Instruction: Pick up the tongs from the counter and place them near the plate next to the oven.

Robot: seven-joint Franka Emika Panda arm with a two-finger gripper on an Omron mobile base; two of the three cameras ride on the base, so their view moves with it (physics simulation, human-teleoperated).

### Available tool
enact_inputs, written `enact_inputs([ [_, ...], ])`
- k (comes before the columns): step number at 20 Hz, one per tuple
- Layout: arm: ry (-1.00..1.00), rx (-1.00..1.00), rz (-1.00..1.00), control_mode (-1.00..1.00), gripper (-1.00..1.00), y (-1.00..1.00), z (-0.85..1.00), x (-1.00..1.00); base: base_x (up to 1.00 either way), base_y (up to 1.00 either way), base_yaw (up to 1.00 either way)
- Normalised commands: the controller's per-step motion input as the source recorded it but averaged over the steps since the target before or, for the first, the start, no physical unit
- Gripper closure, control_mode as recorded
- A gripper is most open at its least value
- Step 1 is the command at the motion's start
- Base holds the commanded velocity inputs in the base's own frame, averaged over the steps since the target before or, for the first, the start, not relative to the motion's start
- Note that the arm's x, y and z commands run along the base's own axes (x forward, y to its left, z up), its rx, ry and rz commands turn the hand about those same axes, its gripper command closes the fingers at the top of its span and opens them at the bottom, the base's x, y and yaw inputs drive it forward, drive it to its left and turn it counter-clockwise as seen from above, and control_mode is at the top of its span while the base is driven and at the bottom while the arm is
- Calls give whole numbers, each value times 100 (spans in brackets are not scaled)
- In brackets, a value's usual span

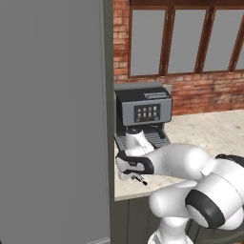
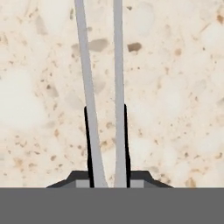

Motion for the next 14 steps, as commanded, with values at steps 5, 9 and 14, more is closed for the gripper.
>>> enact_inputs([
  [5, -9, 7, -9, -100, 100, -41, 11, -40, 0, 0, 0],
  [9, -16, 6, -6, -100, 100, -34, 53, -37, 0, 0, 0],
  [14, -11, 3, -1, -100, 100, -22, 57, -36, 0, 0, 0],
])
